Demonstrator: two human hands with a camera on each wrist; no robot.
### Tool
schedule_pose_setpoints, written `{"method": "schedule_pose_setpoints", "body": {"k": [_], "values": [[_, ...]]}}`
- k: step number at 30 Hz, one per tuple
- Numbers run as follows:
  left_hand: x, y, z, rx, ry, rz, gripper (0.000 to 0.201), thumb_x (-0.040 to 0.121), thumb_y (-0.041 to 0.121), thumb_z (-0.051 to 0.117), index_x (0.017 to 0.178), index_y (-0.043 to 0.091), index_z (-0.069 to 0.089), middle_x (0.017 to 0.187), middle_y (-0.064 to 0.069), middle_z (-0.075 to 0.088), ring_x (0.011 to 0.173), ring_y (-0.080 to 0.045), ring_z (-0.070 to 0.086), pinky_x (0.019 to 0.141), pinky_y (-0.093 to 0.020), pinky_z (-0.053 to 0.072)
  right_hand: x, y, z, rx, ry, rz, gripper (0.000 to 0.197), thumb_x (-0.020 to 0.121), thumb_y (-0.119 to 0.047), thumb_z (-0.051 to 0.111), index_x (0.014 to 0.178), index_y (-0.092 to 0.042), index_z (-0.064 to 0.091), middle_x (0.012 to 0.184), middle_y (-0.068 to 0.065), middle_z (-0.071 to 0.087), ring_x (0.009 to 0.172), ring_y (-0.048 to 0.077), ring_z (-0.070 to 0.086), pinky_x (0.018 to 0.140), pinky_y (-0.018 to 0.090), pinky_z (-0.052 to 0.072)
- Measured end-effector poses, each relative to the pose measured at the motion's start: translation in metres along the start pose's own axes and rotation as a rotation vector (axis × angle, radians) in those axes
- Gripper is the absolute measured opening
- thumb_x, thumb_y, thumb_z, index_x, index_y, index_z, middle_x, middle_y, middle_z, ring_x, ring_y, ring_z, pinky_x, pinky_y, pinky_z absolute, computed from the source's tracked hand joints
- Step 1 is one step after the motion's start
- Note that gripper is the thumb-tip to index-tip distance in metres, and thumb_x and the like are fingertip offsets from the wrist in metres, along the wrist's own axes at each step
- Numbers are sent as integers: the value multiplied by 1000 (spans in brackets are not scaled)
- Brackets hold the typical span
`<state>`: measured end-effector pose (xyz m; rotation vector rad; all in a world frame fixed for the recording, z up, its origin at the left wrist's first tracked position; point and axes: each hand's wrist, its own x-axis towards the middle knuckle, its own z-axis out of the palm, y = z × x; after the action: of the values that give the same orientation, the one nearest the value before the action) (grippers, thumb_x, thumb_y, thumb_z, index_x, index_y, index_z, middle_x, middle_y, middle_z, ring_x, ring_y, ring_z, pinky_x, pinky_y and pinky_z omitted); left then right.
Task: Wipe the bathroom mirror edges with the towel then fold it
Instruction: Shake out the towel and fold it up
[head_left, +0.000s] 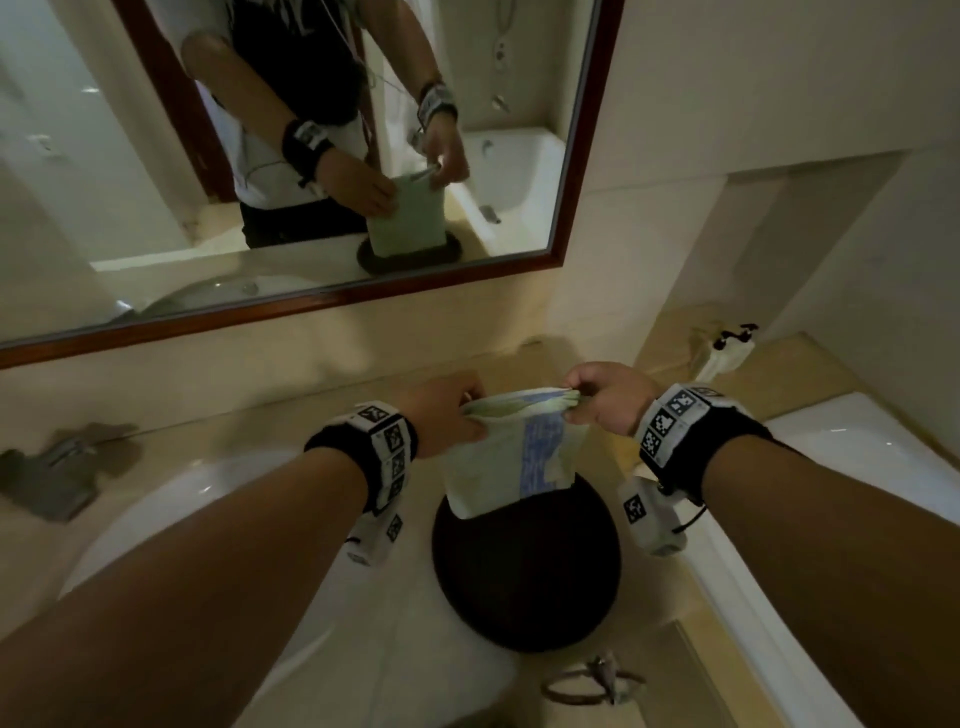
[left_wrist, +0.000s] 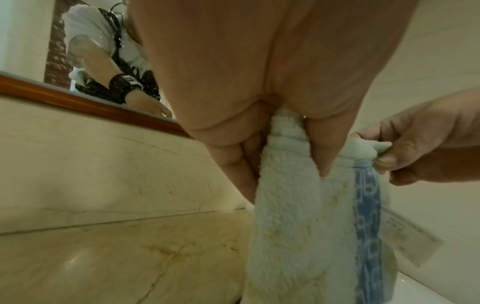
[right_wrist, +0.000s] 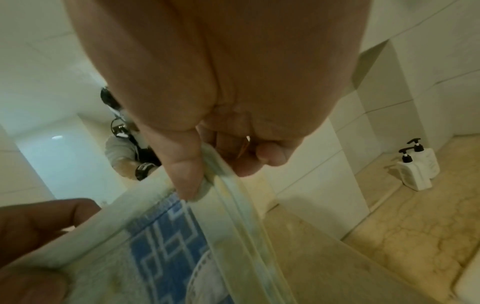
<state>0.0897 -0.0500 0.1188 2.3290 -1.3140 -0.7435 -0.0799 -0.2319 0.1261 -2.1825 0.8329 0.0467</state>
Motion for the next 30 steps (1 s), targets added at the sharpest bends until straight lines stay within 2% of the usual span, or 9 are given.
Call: {"method": "schedule_pose_setpoints", "body": {"k": [5,7,9,12,15,21,24,27,30], "values": [[-10,4,29,-53,116,33,22,91,22,69,109,21,57,88,8,61,69,-7,52,53,-16,36,-12,32,24,37,104,-60,26,78,-9,69,75,-34,65,71,-2,64,60,18,59,64,42,57],[-19,2,42,-73,112,41,26,90,20,70,111,27,56,88,12,60,73,-8,56,59,-17,44,-20,36,30,-28,125,-68,26,81,-8,67,78,-34,63,78,0,67,66,20,63,66,41,57],[-28,-3,62,-37,66,61,32,87,23,71,115,32,58,99,7,64,87,-17,62,74,-32,55,-35,42,39,-156,117,-65,28,84,-9,67,84,-36,63,90,-4,67,81,20,65,72,34,55],[-45,-21,101,83,-112,40,42,86,28,73,125,33,61,121,5,64,109,-21,62,92,-35,54,-62,69,69,-317,-46,14,31,87,-7,62,102,-33,67,107,-3,62,95,20,61,76,27,47],[-62,-40,137,41,-242,-81,43,90,40,69,130,31,62,136,5,58,122,-22,57,100,-35,49,-83,104,111,-429,-310,171,34,91,-13,55,97,-45,64,126,1,60,104,24,60,81,30,49],[-58,-59,169,-183,1,-404,20,96,34,58,108,20,63,101,-2,66,85,-20,62,68,-31,48,-79,118,131,-220,-108,360,27,95,-23,57,119,-17,66,126,9,64,113,30,60,96,35,49],[-48,-57,176,-253,46,-499,13,96,30,58,93,20,51,86,-1,57,70,-16,53,54,-29,40,-58,123,134,-11,5,500,48,90,-29,63,134,-11,57,127,15,63,113,35,62,100,46,51],[-38,-52,179,-309,19,-526,20,96,28,61,82,24,47,91,-3,61,75,-21,59,67,-35,52,-43,122,140,62,-25,568,55,86,-34,71,126,2,58,119,24,65,107,40,64,97,53,53],[-33,-51,178,-320,-44,-509,14,93,31,65,95,21,56,103,-7,66,97,-30,66,89,-43,57,-37,117,147,-115,-155,558,45,87,-40,68,111,-3,61,112,15,65,100,35,63,91,44,54]]}}
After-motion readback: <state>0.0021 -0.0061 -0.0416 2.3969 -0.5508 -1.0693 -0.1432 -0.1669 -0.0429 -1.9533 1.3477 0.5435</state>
